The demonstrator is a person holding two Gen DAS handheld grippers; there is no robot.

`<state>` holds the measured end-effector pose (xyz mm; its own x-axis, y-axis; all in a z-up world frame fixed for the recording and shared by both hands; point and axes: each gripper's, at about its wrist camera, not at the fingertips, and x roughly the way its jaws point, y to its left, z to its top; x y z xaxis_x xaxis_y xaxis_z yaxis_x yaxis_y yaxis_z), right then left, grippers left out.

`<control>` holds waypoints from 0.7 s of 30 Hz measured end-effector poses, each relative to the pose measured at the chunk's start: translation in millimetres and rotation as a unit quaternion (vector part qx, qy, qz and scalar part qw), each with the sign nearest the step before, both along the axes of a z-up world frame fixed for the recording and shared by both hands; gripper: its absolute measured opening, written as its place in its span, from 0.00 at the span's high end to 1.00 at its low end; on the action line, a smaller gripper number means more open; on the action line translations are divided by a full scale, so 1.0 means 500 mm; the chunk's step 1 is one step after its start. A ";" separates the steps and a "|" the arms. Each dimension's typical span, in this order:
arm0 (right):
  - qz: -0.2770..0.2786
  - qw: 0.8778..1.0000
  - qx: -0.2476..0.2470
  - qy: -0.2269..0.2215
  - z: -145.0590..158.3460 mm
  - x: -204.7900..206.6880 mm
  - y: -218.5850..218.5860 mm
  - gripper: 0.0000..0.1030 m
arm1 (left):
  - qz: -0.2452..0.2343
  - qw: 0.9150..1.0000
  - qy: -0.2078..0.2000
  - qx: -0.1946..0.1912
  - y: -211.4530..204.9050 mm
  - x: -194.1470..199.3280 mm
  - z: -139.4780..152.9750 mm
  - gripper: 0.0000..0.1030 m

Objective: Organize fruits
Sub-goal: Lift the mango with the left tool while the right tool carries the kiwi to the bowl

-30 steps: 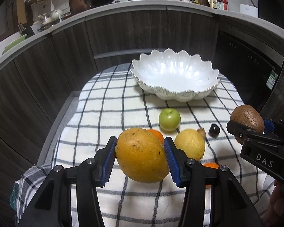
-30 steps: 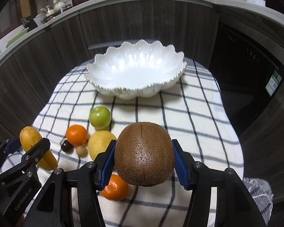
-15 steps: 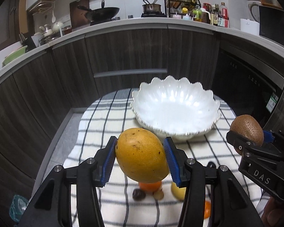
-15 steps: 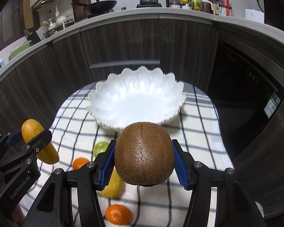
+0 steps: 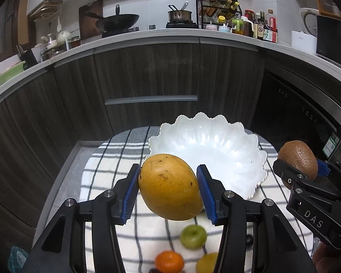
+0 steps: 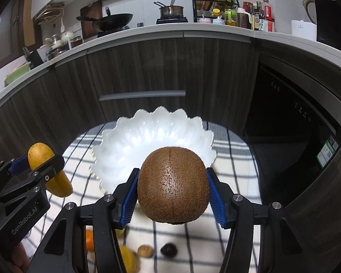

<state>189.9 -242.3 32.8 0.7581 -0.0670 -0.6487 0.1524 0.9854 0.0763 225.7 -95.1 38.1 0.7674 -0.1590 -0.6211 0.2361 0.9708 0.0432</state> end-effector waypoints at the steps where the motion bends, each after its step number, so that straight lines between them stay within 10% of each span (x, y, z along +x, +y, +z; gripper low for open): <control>1: -0.002 1.000 -0.001 -0.001 0.000 0.010 -0.004 0.45 | -0.001 1.000 -0.003 0.001 -0.004 0.007 0.000 0.52; 21: -0.022 0.999 0.001 0.043 -0.097 0.215 -0.044 0.45 | -0.027 0.999 0.030 -0.004 -0.046 0.232 -0.105 0.52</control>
<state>297.2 -264.1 -15.4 0.6964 -0.0972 -0.7111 0.2010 0.9775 0.0633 341.9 -118.2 -14.4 0.7188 -0.2035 -0.6647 0.2899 0.9568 0.0205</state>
